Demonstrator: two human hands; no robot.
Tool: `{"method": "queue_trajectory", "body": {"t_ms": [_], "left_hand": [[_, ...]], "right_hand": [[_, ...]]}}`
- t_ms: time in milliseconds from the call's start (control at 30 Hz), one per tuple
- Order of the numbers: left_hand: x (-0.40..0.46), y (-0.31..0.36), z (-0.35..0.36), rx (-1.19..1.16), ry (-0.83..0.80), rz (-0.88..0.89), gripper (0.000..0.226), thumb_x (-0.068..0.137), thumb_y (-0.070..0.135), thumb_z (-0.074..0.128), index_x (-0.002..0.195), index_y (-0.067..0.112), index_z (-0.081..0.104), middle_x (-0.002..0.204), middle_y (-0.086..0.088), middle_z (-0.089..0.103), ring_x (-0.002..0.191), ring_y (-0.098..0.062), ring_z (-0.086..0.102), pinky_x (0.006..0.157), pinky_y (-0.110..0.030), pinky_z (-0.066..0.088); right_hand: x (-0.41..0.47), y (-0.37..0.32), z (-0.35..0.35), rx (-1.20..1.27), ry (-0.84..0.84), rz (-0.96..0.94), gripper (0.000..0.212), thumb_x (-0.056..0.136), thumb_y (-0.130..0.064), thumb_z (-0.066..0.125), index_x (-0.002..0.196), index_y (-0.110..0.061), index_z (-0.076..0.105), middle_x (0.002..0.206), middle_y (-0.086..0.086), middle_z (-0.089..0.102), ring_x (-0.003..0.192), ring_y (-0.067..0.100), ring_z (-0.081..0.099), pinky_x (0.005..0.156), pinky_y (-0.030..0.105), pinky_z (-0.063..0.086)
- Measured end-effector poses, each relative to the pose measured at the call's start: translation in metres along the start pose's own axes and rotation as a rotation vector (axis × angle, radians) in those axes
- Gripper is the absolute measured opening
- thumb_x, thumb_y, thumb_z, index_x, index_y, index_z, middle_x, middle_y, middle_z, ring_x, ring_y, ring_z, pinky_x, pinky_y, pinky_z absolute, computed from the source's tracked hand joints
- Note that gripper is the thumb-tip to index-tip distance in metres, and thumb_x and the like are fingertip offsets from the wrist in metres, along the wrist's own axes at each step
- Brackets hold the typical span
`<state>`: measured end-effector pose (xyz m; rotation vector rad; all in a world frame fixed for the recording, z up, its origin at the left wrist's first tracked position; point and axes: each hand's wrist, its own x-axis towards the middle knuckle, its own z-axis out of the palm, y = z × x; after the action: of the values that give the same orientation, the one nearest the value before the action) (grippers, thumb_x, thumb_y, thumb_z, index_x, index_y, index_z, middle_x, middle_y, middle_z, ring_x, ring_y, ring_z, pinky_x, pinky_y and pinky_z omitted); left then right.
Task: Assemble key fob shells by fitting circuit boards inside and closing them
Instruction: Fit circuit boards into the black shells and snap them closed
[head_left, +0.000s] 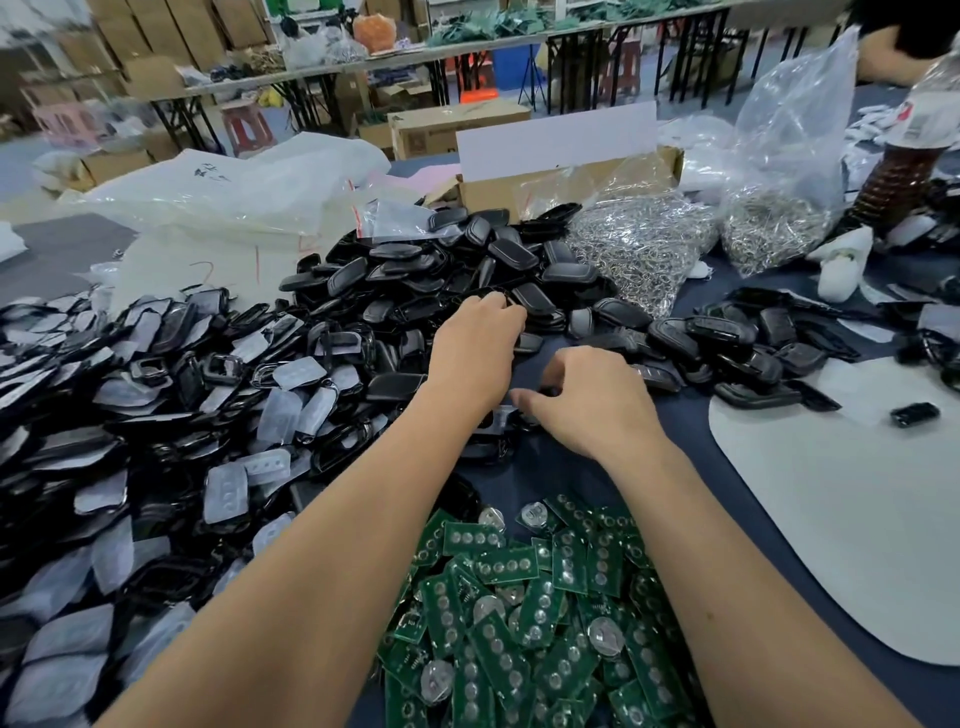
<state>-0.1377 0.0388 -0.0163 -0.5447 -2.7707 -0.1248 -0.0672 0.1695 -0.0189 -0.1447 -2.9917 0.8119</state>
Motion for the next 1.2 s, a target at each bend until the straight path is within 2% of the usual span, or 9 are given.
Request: {"method": "queue_trajectory", "body": {"t_ms": [200,333,533,633,700,800,900,1000,1200], "left_hand": [[-0.001,-0.012,0.001,-0.034,0.078,-0.038,0.021,0.098,0.004,0.059,0.116,0.012,0.064,0.113,-0.008,0.063,0.11,-0.029,0.056,0.083,-0.04,0.051],[-0.005,-0.02,-0.006,-0.259,0.172,-0.164,0.02,0.099,0.012,0.057,0.113,0.013,0.072,0.106,-0.007,0.072,0.101,-0.029,0.064,0.088,-0.042,0.051],[-0.015,-0.039,-0.018,-0.59,0.25,-0.428,0.011,0.098,0.019,0.063,0.1,0.014,0.072,0.085,0.001,0.074,0.081,-0.019,0.071,0.086,-0.039,0.058],[-0.028,-0.046,-0.021,-0.751,0.288,-0.499,0.01,0.098,0.016,0.061,0.092,0.022,0.067,0.076,0.004,0.073,0.064,-0.012,0.074,0.073,-0.033,0.062],[-0.039,-0.051,-0.022,-0.845,0.325,-0.552,0.013,0.098,0.015,0.061,0.09,0.025,0.065,0.077,0.004,0.073,0.056,-0.009,0.072,0.065,-0.03,0.062],[-0.056,-0.058,-0.025,-0.956,0.386,-0.639,0.011,0.098,0.017,0.064,0.092,0.026,0.067,0.081,0.003,0.073,0.057,-0.01,0.072,0.066,-0.032,0.062],[-0.074,-0.066,-0.028,-1.015,0.422,-0.721,0.007,0.096,0.018,0.069,0.094,0.024,0.069,0.069,0.005,0.073,0.056,-0.007,0.07,0.063,-0.027,0.059],[-0.093,-0.072,-0.031,-1.03,0.437,-0.758,0.007,0.094,0.015,0.073,0.099,0.019,0.07,0.068,0.001,0.073,0.055,-0.006,0.066,0.061,-0.024,0.055],[-0.116,-0.075,-0.034,-1.076,0.441,-0.761,0.008,0.095,0.008,0.071,0.101,0.012,0.07,0.076,-0.005,0.072,0.053,-0.007,0.065,0.058,-0.021,0.055]], "right_hand": [[0.004,0.01,-0.015,0.012,-0.226,-0.14,0.04,0.073,-0.053,0.089,0.102,-0.034,0.07,0.092,-0.016,0.058,0.085,0.01,0.059,0.074,0.032,0.046],[0.003,0.009,-0.011,0.003,-0.209,-0.149,0.027,0.073,-0.048,0.091,0.082,-0.032,0.071,0.082,-0.013,0.065,0.078,0.008,0.062,0.075,0.034,0.054],[0.006,0.012,-0.002,0.231,-0.09,-0.123,0.022,0.08,-0.035,0.091,0.084,-0.025,0.072,0.082,-0.008,0.069,0.08,0.01,0.064,0.064,0.023,0.046],[0.006,0.006,0.008,0.334,0.024,-0.15,0.018,0.085,-0.024,0.086,0.099,-0.023,0.076,0.088,-0.014,0.068,0.087,0.007,0.066,0.066,0.012,0.042],[0.003,-0.004,0.012,0.468,0.049,-0.258,0.039,0.088,-0.017,0.083,0.125,-0.021,0.072,0.107,-0.012,0.071,0.103,0.006,0.067,0.082,0.007,0.046],[-0.006,-0.016,0.014,0.632,-0.03,-0.409,0.064,0.089,-0.012,0.081,0.148,-0.022,0.056,0.139,-0.008,0.064,0.128,0.002,0.059,0.1,0.018,0.053],[-0.014,-0.024,0.017,0.444,0.008,-0.556,0.044,0.087,-0.019,0.085,0.128,-0.024,0.072,0.124,-0.012,0.07,0.116,0.003,0.062,0.091,0.025,0.058],[-0.026,-0.039,0.022,0.323,-0.156,-0.74,0.019,0.082,-0.035,0.088,0.096,-0.026,0.081,0.097,-0.014,0.068,0.098,0.011,0.055,0.081,0.029,0.047],[-0.037,-0.061,0.039,0.038,-0.349,-0.835,0.036,0.076,-0.052,0.087,0.102,-0.03,0.074,0.105,-0.011,0.05,0.103,0.01,0.032,0.089,0.026,0.034]]}}
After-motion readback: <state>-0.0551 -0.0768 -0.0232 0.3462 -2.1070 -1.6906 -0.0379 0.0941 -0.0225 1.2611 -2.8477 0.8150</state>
